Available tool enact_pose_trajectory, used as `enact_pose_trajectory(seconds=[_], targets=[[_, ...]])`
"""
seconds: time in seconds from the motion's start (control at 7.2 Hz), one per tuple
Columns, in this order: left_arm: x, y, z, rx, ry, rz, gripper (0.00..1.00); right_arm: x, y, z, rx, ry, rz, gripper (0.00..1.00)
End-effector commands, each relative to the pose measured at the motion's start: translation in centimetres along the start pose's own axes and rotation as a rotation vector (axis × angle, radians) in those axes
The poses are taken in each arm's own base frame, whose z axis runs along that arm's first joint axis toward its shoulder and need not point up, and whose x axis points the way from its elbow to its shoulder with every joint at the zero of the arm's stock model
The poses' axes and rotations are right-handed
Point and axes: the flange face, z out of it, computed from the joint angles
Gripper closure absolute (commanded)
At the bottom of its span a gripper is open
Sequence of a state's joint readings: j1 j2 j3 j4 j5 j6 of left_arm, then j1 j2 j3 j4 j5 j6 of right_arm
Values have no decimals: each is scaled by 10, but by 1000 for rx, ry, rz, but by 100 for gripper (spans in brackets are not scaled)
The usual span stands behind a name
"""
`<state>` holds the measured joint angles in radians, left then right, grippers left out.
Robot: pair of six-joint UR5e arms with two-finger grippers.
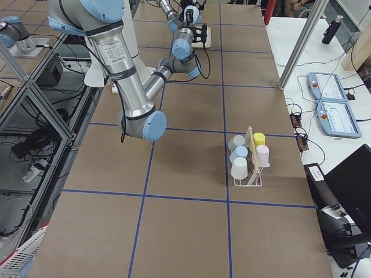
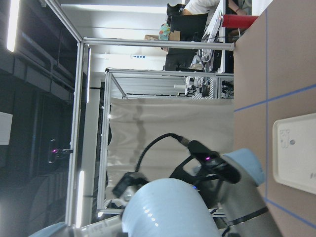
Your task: Transfer IKEA cup to right arm and place on rack
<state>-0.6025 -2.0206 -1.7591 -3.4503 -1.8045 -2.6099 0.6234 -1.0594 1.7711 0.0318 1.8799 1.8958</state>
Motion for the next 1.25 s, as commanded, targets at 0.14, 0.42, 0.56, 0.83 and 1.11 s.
enact_pose_trajectory(seconds=[0.14,0.42,0.56,0.83,1.11], targets=[[35,-38,-13,180,-107,151,0,52,-91,-55,142,221,-221,84],[32,-60,-48,277,-183,304,0,57,-132,-83,201,393,-350,86],[41,-79,-68,375,-243,386,0,42,-171,-111,230,502,-391,86],[24,-100,-104,457,-398,554,0,17,-225,-142,215,721,-495,86],[28,-122,-146,578,-570,646,0,12,-261,-188,160,929,-543,86]])
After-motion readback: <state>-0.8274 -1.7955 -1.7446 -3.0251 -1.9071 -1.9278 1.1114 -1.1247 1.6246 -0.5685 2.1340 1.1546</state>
